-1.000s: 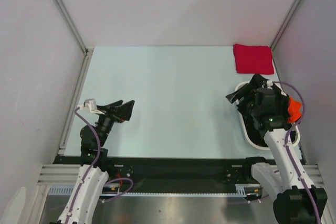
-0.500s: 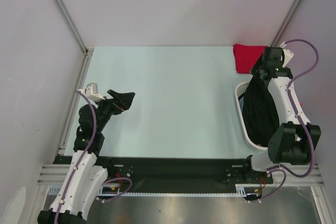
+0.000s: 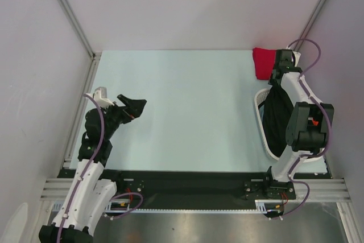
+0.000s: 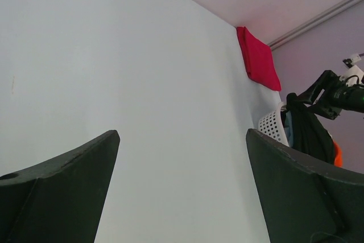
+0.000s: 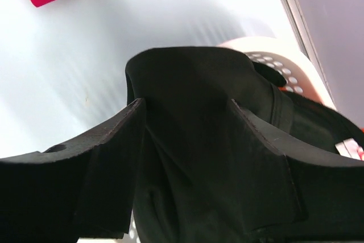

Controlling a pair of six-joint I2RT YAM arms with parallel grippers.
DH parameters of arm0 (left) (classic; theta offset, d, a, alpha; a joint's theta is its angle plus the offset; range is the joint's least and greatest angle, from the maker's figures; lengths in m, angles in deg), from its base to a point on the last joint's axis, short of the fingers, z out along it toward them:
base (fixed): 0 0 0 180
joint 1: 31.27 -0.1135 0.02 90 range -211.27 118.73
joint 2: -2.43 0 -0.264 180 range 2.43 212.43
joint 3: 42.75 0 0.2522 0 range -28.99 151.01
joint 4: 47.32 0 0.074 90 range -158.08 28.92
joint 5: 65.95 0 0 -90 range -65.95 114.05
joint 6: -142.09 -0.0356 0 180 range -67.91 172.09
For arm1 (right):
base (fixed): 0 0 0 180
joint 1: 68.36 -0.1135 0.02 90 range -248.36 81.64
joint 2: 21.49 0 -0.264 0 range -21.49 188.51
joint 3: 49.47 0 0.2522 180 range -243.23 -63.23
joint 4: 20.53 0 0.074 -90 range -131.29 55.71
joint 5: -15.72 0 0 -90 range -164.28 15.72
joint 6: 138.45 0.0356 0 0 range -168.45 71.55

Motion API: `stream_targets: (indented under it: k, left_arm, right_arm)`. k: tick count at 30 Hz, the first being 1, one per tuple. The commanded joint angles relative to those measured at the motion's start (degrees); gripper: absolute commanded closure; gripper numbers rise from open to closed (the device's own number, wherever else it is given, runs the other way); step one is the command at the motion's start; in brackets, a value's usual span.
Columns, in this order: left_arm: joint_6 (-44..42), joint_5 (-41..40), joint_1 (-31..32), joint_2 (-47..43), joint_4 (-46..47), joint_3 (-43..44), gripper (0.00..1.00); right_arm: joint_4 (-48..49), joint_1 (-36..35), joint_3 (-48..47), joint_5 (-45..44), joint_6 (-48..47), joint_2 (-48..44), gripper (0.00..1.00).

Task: Fold and stack the t-shirts
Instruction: Grab the tshirt from the pile

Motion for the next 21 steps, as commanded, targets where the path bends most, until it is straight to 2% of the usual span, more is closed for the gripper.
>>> stream_targets:
  k: [1, 3, 8, 9, 10, 11, 12, 14, 16, 19, 21]
  left_arm:
    - [-1.4, -0.6, -0.5, -0.2, -3.1, 5.1, 0.0]
    - [-1.4, -2.9, -0.5, 0.0, -7.3, 7.8, 0.0]
    - [-2.1, -8.5, -0.5, 0.3, -21.8, 15.0, 0.0]
    - [-3.8, -8.0, -0.5, 0.1, -23.1, 16.8, 0.0]
    - [-4.7, -7.2, -0.6, -0.2, -23.4, 17.3, 0.0]
    - [-5.2, -6.3, -0.6, -0.2, -25.3, 18.2, 0.0]
    - [-5.6, -3.9, -0.6, 0.0, -26.8, 20.5, 0.0]
    - [-5.5, -1.4, -0.8, 0.4, -30.4, 22.7, 0.0]
    - [-6.8, 4.6, -0.7, 0.6, -31.4, 24.8, 0.0]
    - [-5.8, 11.7, -0.7, 1.2, -33.9, 26.1, 0.0]
    - [-3.1, 14.9, -0.8, 1.6, -35.4, 25.5, 0.0]
  right_arm:
    - [3.3, -0.1, -1.9, -0.2, -2.5, 0.5, 0.38]
    - [2.5, 0.0, -2.0, 0.2, -1.4, 1.5, 0.41]
    - [4.4, 0.0, -1.3, 2.7, -1.1, 1.4, 0.67]
    - [4.4, 0.1, -1.8, 2.8, -1.2, 1.4, 0.73]
    - [4.4, 0.1, -1.9, 2.6, -1.2, 1.3, 0.88]
    - [4.2, 0.2, -2.4, 2.1, -1.4, 1.2, 0.97]
    - [3.9, 0.2, -3.0, 1.3, -1.5, 0.6, 1.0]
    - [2.9, 0.0, -5.8, -1.0, -2.0, -0.5, 1.0]
    - [2.7, -0.9, -10.0, -4.2, -2.4, -3.3, 1.0]
    - [5.5, -2.9, -14.4, -6.4, -4.4, -8.1, 1.0]
    - [8.9, -6.8, -19.2, -7.3, -5.6, -10.6, 1.0]
